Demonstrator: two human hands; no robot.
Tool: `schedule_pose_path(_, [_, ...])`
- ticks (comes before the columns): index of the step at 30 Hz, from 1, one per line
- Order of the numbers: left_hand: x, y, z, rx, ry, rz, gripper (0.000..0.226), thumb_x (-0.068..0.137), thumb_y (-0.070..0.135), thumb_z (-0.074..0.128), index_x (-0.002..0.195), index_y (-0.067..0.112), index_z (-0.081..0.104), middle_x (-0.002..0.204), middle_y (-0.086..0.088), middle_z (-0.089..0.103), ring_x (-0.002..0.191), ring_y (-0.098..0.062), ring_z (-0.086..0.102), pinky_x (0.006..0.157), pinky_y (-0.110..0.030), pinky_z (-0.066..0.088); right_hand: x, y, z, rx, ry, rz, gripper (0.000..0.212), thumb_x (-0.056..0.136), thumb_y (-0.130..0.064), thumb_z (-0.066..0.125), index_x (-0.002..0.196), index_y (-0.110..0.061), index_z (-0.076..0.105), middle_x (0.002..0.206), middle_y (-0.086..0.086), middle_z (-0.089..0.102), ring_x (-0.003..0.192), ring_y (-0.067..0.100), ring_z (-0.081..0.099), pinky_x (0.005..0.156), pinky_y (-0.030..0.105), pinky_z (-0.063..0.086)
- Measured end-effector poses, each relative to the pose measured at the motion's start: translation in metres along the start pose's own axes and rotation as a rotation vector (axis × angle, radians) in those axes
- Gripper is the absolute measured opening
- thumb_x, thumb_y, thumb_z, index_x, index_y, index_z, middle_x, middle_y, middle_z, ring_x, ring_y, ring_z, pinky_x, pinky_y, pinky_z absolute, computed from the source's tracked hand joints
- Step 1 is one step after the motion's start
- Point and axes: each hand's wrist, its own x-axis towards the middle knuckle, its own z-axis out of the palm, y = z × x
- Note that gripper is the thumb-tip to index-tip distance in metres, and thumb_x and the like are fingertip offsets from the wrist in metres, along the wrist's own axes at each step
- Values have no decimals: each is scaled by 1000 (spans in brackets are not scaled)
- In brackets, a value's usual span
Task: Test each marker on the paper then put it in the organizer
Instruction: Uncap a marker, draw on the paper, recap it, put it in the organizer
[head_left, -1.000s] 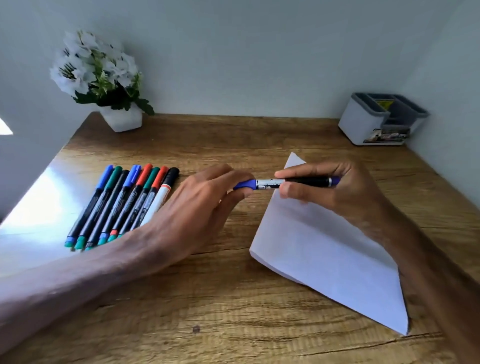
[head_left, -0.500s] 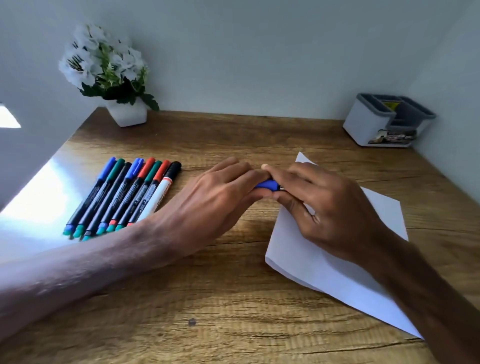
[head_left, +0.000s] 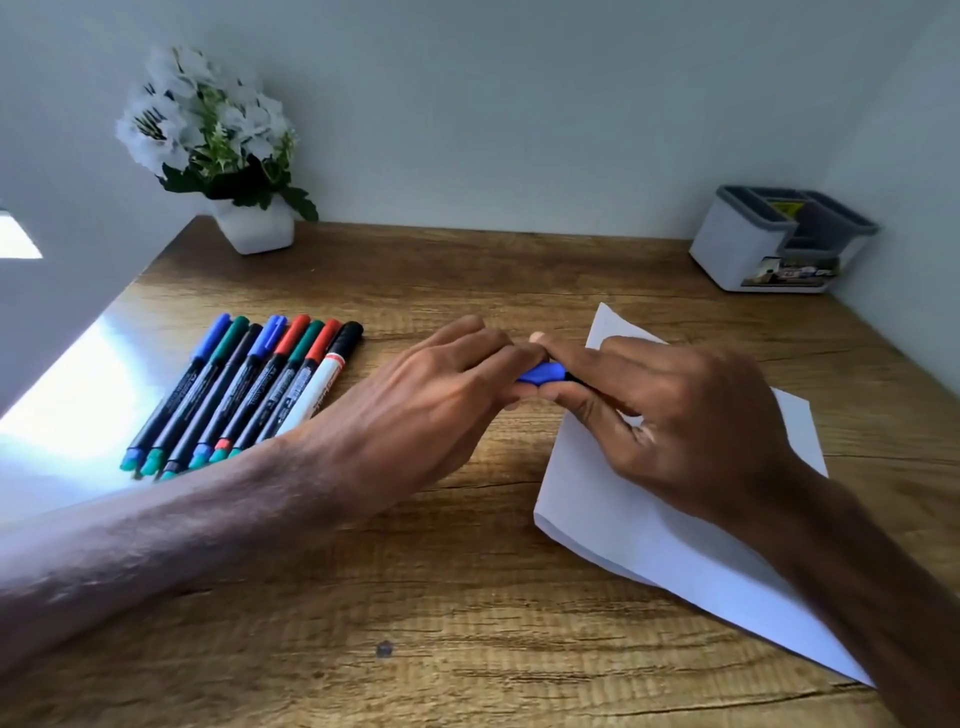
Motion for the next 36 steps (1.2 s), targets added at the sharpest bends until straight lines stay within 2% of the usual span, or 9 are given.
schedule_pose_path(8, [0,-3,2,22,-27,-34,36,108,21,48,138,4,56,115,-8,65,102,-19,57,79,-37,56,6,-4,0,19,-33,20,49,98,-47,58,129,-11,71,92,-2,78,67,12,68,58,17,29])
schedule_pose_path(12, [-1,0,-6,18,-37,-117,28,110,30,35,125,13,52,106,2,63,95,-12,54,65,-35,55,6,-8,-4,154,-101,219,56,97,-59,50,136,-18,55,67,-11,63,50,1,52,50,11,29])
schedule_pose_path(16, [-5,5,-11,-105,-23,-167,18,109,29,33,103,19,46,83,7,50,80,-14,47,68,-35,43,0,-4,-6,462,-20,318,9,99,-16,44,105,-20,50,71,-2,62,63,15,59,57,32,45])
schedule_pose_path(22, [-9,13,-13,-450,-128,-321,32,101,53,52,115,24,54,106,20,57,94,-8,59,75,-19,44,8,10,-17,1158,63,576,51,93,21,32,115,-8,67,111,10,76,91,21,65,72,31,53])
schedule_pose_path(25, [-9,15,-12,-657,-216,-397,45,92,58,64,127,32,51,122,28,55,102,-7,61,70,-20,51,9,17,-19,1460,84,717,58,93,21,35,132,-11,63,122,13,74,101,17,67,78,24,59])
schedule_pose_path(28, [-8,17,-13,-725,-267,-382,45,89,49,73,125,45,47,124,23,56,111,3,56,85,-16,51,7,16,-14,1501,77,766,46,95,6,56,135,-15,63,121,11,74,104,16,69,81,22,59])
schedule_pose_path(30, [-7,19,-15,-733,-326,-401,48,87,41,76,116,54,40,113,33,51,111,22,48,87,-3,44,6,12,-11,1521,67,805,45,85,-11,69,129,-16,66,116,11,75,101,16,71,79,24,60])
schedule_pose_path(33, [-7,17,-15,-702,-364,-398,56,86,37,81,126,45,43,113,40,54,109,9,56,86,-11,48,9,5,-7,1489,80,850,23,88,-28,69,108,-16,73,95,13,73,85,19,68,65,30,56])
schedule_pose_path(36, [-7,16,-12,-625,-393,-379,60,82,46,83,125,35,42,112,40,49,106,16,51,78,-3,42,7,3,-10,1388,86,873,18,100,-18,57,100,-11,73,81,16,71,70,23,64,58,30,52])
